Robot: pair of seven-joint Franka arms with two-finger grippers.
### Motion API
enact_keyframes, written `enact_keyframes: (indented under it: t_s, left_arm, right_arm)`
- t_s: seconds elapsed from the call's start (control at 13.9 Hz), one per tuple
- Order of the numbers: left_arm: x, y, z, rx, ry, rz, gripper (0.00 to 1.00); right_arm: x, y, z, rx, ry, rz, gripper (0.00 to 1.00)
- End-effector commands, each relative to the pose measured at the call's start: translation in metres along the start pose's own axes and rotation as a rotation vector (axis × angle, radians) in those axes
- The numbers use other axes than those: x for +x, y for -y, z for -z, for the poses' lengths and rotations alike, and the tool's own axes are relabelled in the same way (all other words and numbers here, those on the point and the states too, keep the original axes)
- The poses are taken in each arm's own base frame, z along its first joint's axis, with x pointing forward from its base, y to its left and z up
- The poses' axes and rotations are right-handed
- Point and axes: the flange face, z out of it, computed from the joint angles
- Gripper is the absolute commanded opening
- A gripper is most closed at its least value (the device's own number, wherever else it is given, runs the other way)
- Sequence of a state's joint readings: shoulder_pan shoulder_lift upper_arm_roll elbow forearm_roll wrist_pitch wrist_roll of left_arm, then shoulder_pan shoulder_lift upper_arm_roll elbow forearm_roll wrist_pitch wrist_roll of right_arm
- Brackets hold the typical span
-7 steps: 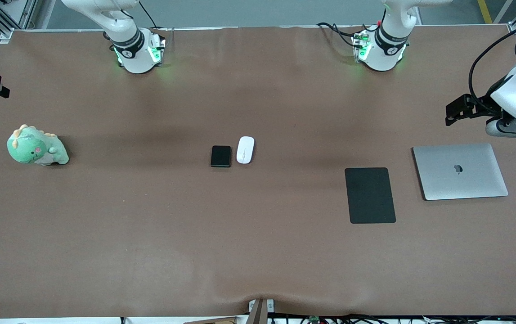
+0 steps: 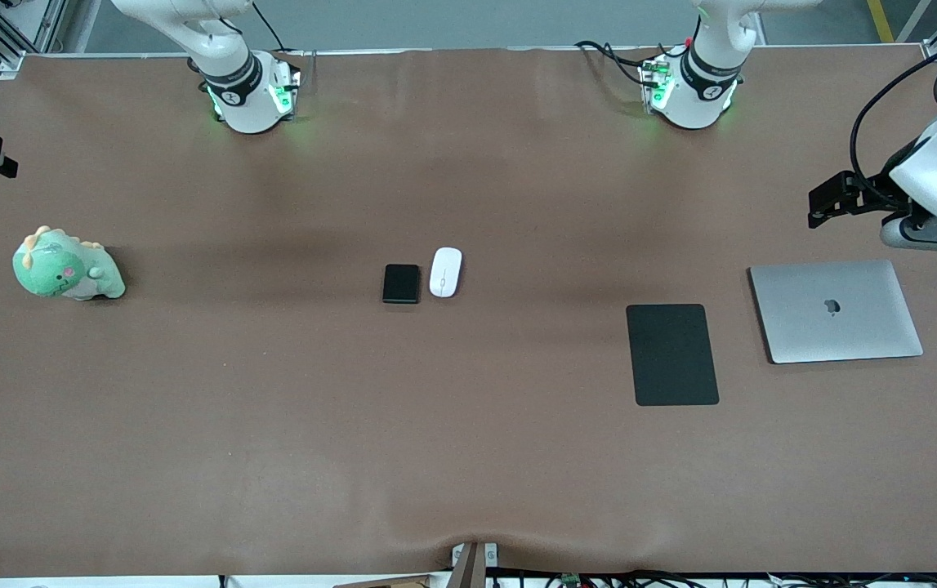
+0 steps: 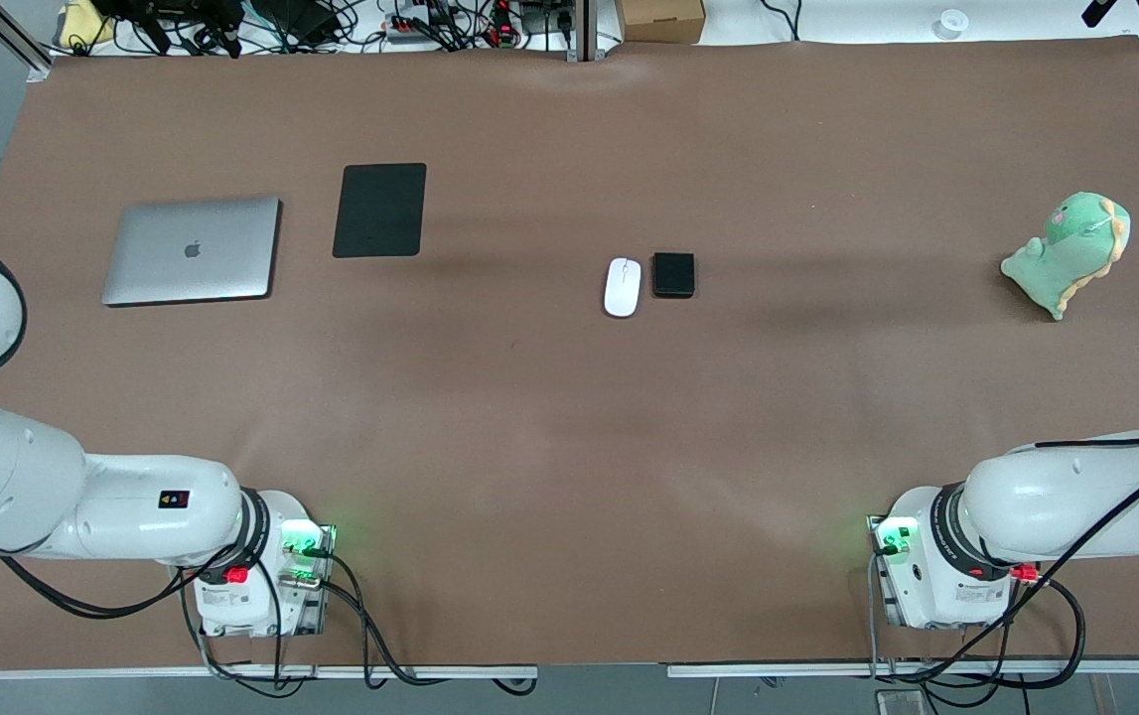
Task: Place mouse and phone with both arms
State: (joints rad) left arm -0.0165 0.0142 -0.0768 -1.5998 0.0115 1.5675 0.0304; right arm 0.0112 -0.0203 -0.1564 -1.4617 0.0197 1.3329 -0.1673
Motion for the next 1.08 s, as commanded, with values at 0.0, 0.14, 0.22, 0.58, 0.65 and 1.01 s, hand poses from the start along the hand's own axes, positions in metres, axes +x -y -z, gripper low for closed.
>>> enact_keyframes:
  t_s: [0.0,0.14,0.22,0.58,0.65,1.01]
  left_arm:
    - [0.002,-0.002,-0.002,-0.008,0.01,0.002,1.0]
    - [0.006,-0.002,-0.006,-0.011,0.017,-0.008,1.0]
    - [0.006,-0.004,-0.012,-0.009,0.039,-0.025,1.0]
    - [0.015,-0.018,-0.04,-0.014,0.12,-0.04,1.0]
    - [0.017,-0.028,-0.049,-0.012,0.15,-0.058,1.0]
    - [0.022,-0.098,-0.085,0.03,0.24,-0.004,1.0]
  right_arm:
    - [-0.009,0.001,0.002,0.019,-0.006,0.011,1.0]
    - [-0.009,0.001,0.002,0.019,-0.006,0.011,1.0]
    - [-0.009,0.001,0.002,0.019,-0.006,0.01,1.0]
    - [-0.009,0.001,0.001,0.019,-0.004,0.011,1.0]
    - [-0.009,0.002,0.002,0.018,-0.006,0.013,1.0]
    - [-0.009,0.001,0.002,0.019,-0.006,0.011,1.0]
